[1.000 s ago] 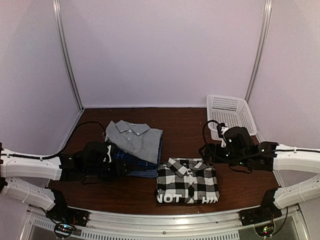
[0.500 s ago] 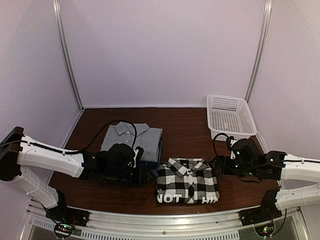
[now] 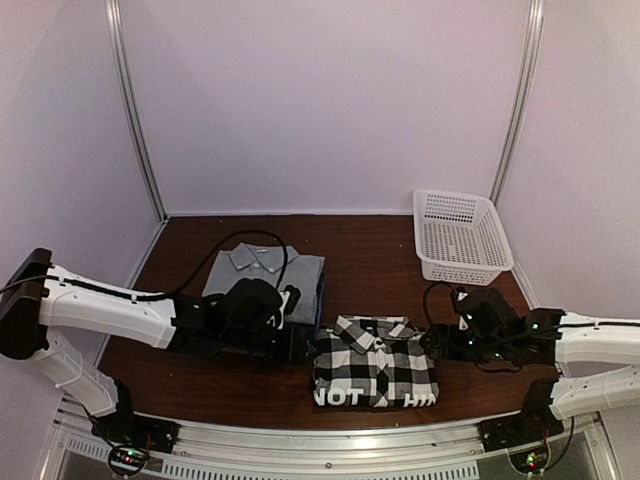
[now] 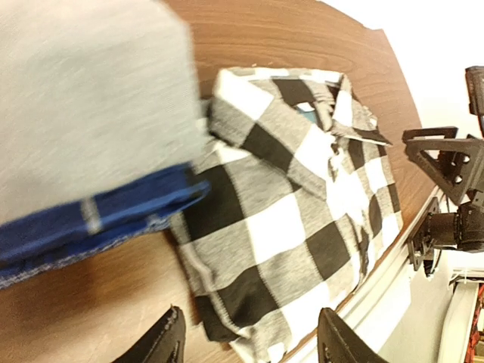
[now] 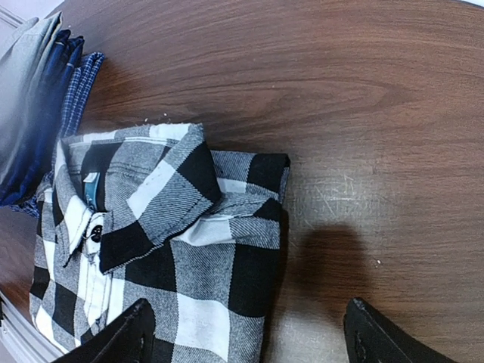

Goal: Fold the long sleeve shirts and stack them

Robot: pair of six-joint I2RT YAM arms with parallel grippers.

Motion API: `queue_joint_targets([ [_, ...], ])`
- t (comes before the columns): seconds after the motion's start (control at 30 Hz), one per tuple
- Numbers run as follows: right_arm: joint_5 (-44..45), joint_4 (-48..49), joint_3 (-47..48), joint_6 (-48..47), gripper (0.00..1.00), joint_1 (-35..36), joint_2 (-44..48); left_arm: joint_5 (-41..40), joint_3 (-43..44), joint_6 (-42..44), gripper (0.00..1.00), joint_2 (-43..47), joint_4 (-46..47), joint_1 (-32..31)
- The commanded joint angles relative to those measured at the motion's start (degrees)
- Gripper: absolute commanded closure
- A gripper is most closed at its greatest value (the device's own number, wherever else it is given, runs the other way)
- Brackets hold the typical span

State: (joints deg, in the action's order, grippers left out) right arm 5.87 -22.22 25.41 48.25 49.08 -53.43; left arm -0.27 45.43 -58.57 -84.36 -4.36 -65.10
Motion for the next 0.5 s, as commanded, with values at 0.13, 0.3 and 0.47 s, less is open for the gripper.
queue_joint_targets([
  [0.13, -3.7, 4.1, -3.4, 1.7, 0.16, -0.6, -1.7, 2.2, 3.6, 2.8, 0.38, -7.0, -0.4, -0.6],
  [0.3, -5.2, 6.3, -5.2, 2.2, 0.16, -0.6, -2.1, 5.4, 4.9, 4.0, 0.37, -11.5, 1.2, -1.3],
  [0.47, -8.2, 9.1, -6.4, 2.4, 0.21, -0.6, -4.6, 6.3, 6.9, 4.1, 0.37, -16.1, 1.4, -2.3],
])
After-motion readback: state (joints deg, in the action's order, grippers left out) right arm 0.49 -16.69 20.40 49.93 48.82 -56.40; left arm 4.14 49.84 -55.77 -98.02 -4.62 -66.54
